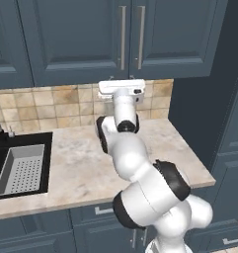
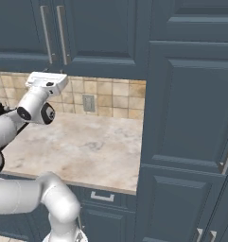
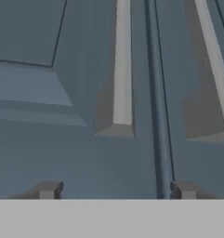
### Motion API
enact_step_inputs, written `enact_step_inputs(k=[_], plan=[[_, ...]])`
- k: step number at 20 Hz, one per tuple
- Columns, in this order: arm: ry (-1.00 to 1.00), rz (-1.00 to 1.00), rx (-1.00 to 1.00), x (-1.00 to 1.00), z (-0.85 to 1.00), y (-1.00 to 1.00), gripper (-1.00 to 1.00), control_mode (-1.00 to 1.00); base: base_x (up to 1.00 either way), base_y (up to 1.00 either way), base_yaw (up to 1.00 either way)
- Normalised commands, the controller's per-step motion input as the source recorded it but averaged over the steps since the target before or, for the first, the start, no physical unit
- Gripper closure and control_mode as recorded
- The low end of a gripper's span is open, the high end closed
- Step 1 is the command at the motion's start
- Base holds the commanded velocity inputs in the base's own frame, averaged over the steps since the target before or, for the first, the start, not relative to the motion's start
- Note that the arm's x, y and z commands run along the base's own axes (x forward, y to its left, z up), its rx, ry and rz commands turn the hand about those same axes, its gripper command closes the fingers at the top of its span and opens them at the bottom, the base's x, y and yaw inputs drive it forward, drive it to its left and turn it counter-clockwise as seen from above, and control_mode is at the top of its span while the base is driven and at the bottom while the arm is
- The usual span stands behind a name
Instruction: Open the cabinet. Pick the bowls from the counter and place them in the cabinet. Then close the cabinet.
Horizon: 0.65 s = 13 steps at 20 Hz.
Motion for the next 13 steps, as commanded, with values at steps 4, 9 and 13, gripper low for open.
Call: enact_step_inputs(k=[4,9,13], plan=[[0.07,-0.22,0.0,0.99,0.07,-0.08,-1.0,-1.0,0.0,0.0,0.0],[0.21,0.08,0.09,1.0,0.35,-0.5,-1.0,-1.0,0.0,0.0,0.0],[0.16,0.25,0.1,1.0,0.33,-0.53,-1.0,-1.0,0.0,0.0,0.0]])
